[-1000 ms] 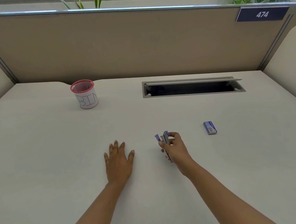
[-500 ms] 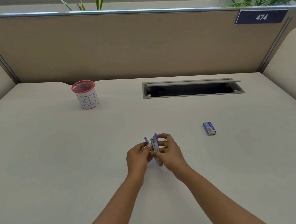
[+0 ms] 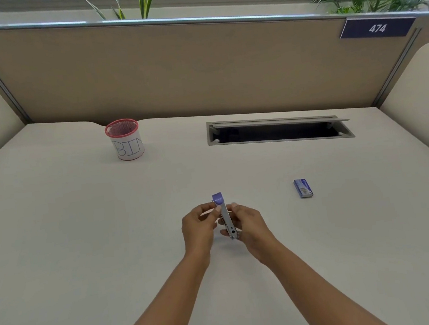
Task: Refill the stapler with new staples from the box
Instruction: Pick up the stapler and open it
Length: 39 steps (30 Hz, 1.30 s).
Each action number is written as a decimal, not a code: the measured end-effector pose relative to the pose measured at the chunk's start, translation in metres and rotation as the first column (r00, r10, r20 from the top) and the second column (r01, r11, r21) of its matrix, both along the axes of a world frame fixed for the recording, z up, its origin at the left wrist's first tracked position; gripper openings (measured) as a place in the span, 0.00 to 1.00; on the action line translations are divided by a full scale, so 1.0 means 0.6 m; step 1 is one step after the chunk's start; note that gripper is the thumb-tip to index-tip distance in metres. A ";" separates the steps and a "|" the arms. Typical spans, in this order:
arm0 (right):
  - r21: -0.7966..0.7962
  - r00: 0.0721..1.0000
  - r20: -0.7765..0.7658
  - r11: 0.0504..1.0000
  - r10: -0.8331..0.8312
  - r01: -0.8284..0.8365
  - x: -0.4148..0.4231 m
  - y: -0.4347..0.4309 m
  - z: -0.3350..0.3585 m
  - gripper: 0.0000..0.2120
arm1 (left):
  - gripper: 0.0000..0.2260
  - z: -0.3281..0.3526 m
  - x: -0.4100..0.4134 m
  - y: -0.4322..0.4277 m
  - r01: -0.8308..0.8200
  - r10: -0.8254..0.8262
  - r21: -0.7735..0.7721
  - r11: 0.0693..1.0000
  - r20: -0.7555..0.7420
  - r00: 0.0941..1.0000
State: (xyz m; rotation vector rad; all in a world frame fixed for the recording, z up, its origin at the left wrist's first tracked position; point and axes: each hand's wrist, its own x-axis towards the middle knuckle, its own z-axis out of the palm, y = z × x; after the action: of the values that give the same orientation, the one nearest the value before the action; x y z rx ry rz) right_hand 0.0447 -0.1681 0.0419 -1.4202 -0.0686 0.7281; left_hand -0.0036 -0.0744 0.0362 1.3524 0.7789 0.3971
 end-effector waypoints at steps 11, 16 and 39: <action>0.048 0.999 0.043 0.998 0.032 -0.034 -0.002 0.007 -0.004 0.08 | 0.08 -0.002 -0.002 -0.008 -0.098 0.100 -0.044 0.994 0.038 0.994; 0.052 0.998 0.052 0.998 0.030 -0.033 -0.011 0.019 -0.003 0.10 | 0.10 0.001 0.002 -0.025 0.008 0.005 -0.153 0.988 0.081 0.997; 0.041 0.981 0.166 0.993 0.105 -0.113 -0.029 0.020 0.006 0.12 | 0.09 0.008 0.003 -0.012 -0.166 0.176 -0.152 0.974 0.051 0.983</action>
State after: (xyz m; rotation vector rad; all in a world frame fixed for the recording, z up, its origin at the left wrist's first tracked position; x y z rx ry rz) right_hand 0.0270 -0.1564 0.0457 -1.4342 -0.2926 0.6938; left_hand -0.0016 -0.0814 0.0412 1.1332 0.8576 0.5063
